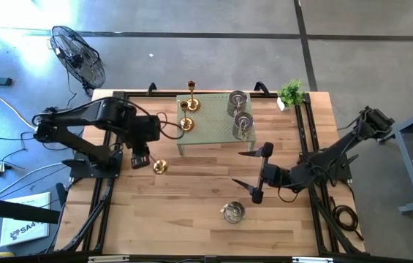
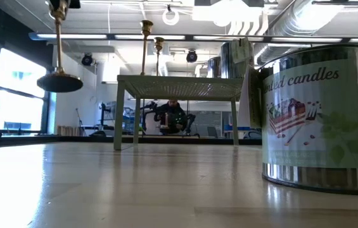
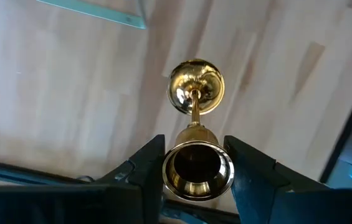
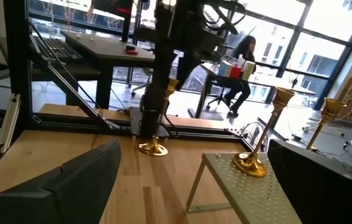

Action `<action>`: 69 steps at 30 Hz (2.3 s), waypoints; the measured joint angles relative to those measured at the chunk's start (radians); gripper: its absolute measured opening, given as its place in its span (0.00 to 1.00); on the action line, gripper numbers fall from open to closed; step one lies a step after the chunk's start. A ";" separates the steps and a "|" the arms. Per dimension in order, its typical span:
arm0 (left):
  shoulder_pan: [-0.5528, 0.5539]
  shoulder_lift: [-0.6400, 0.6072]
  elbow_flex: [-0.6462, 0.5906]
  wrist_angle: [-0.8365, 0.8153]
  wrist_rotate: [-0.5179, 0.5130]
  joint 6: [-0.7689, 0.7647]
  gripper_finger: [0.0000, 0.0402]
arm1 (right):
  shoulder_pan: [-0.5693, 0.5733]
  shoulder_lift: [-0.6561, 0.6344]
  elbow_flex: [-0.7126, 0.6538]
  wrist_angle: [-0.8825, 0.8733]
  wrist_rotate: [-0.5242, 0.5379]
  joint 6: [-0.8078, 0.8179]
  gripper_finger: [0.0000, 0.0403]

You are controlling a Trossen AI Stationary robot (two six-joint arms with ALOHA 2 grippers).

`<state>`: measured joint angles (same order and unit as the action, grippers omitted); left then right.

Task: Pick & Place candle stick holders
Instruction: Put the gold candle holder on the shelf

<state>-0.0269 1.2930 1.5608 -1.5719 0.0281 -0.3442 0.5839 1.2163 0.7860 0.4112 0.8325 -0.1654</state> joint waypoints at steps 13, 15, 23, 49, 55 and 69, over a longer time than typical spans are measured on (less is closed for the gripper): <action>-0.093 0.040 0.005 -0.003 0.036 -0.074 0.35 | 0.021 0.000 0.000 -0.002 0.037 0.000 0.99; -0.092 0.068 0.023 -0.001 0.036 -0.049 0.35 | 0.021 0.000 0.000 -0.002 0.037 0.005 0.99; -0.092 0.202 0.227 0.002 0.034 0.087 0.35 | 0.039 0.000 0.000 -0.003 0.054 0.006 0.99; 0.085 0.318 0.534 0.001 -0.156 0.376 0.35 | 0.125 0.000 0.000 -0.025 0.182 0.000 0.99; 0.112 0.316 0.552 0.000 -0.139 0.424 0.35 | 0.123 0.000 0.000 -0.041 0.182 0.000 0.99; 0.113 0.468 0.771 0.003 -0.169 0.506 0.35 | 0.103 0.000 0.000 -0.073 0.179 0.010 0.99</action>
<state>0.0856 1.7614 2.3318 -1.5692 -0.1406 0.1619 0.6872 1.2163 0.7860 0.3378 1.0119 -0.1558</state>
